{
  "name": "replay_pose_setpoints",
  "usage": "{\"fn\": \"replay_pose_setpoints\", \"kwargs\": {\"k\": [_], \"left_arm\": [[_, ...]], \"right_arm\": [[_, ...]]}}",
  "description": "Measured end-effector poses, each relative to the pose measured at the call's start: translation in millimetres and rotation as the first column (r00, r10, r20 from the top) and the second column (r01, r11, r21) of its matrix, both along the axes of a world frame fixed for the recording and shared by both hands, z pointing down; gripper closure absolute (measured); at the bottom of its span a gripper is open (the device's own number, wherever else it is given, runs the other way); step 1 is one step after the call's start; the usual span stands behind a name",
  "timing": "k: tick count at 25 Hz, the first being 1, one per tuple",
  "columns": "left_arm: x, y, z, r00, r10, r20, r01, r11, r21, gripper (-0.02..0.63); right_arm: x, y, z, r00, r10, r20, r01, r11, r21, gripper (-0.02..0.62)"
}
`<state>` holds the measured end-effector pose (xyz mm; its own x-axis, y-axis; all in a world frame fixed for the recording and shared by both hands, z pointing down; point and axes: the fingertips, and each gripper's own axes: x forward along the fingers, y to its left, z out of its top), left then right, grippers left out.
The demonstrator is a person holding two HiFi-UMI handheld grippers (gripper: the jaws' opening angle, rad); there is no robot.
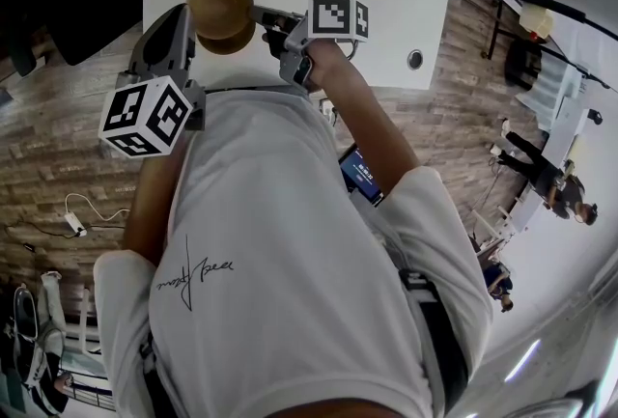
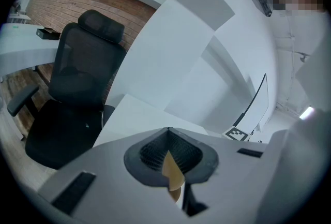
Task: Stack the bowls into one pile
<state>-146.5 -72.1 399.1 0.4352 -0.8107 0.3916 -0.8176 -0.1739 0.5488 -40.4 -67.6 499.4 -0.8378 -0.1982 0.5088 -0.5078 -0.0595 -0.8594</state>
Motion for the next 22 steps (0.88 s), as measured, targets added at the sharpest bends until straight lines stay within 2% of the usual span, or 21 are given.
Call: {"fn": "replay_pose_setpoints", "kwargs": {"k": [9,22], "left_arm": [[3,6,-2,1.000,0.001,0.000,-0.001,1.000,0.002,0.603],[11,15,-6,1.000,0.013,0.001,-0.013,1.000,0.005,0.603]], "right_arm": [[2,26,9,0.999,-0.047,-0.016,0.047,0.999,-0.019,0.571],[17,39,25,0.998,-0.033,-0.053,0.030,0.998,-0.050,0.571]]}}
